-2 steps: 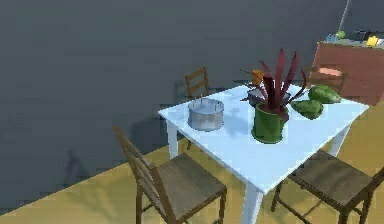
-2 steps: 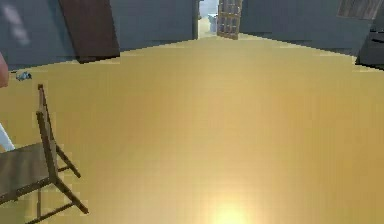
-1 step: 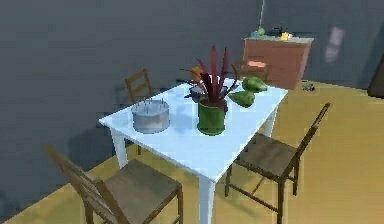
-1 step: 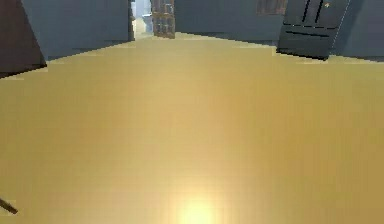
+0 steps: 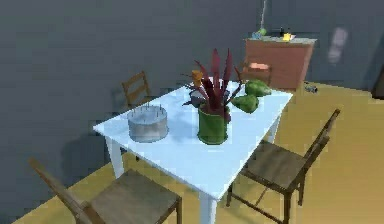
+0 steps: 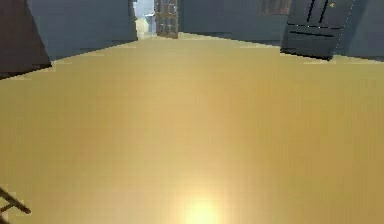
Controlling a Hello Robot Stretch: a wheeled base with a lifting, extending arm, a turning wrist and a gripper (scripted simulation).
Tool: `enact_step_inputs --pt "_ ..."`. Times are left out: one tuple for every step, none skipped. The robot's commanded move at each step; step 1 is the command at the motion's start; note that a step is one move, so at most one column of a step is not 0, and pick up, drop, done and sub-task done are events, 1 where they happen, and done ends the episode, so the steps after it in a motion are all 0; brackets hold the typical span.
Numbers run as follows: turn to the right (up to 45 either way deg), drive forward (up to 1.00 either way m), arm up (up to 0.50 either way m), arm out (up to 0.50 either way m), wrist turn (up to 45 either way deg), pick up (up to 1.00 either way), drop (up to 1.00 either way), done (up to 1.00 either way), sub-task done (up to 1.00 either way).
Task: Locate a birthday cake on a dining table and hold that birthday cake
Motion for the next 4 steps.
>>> enact_step_inputs --pt "-45.0 0.0 0.0 0.0 0.0 0.0 0.0 0.0 0.0" --pt "-45.0 0.0 0.0 0.0 0.0 0.0 0.0 0.0 0.0" --pt "-12.0 0.0 0.0 0.0 0.0 0.0 0.0 0.0 0.0" --pt "45.0 0.0 0.0 0.0 0.0 0.0 0.0 0.0 0.0"
